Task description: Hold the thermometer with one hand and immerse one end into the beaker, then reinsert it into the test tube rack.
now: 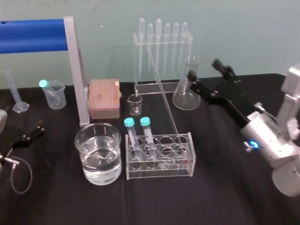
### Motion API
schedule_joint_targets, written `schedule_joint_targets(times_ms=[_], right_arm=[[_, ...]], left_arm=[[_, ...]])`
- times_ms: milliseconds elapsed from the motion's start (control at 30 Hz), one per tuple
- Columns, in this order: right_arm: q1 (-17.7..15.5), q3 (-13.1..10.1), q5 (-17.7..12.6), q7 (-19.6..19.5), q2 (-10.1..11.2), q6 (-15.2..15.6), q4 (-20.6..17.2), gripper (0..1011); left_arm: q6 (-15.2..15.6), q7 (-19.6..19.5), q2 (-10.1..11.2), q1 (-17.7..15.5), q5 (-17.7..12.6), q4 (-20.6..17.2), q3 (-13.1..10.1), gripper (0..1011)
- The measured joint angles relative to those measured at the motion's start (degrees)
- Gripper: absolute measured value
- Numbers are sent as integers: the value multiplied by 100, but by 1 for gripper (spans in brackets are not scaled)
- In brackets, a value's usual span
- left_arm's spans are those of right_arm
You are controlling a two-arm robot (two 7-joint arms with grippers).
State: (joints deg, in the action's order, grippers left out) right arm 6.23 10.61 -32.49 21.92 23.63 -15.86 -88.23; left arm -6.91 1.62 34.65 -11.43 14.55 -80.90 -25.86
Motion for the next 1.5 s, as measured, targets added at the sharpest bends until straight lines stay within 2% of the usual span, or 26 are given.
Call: schedule_joint_targets(times_ms=[100,233,400,533,900,1500], right_arm=[[-409,-242,257,-500,47,184,-364,1003],[-789,-450,462,-923,56,358,-615,1003],[-1091,-615,538,-1159,6,517,-694,1003],[-1277,-696,562,-1310,-120,692,-611,1003],[-1372,-790,589,-1392,-424,784,-349,1003],[-1379,-782,581,-1385,-393,785,-365,1003]], left_arm=[[0,0,0,0,0,0,0,1008],[0,0,0,0,0,0,0,1008],[0,0,0,0,0,0,0,1008],[0,0,0,0,0,0,0,1008],[0,0,0,0,0,0,0,1008],[0,0,0,0,0,0,0,1008]])
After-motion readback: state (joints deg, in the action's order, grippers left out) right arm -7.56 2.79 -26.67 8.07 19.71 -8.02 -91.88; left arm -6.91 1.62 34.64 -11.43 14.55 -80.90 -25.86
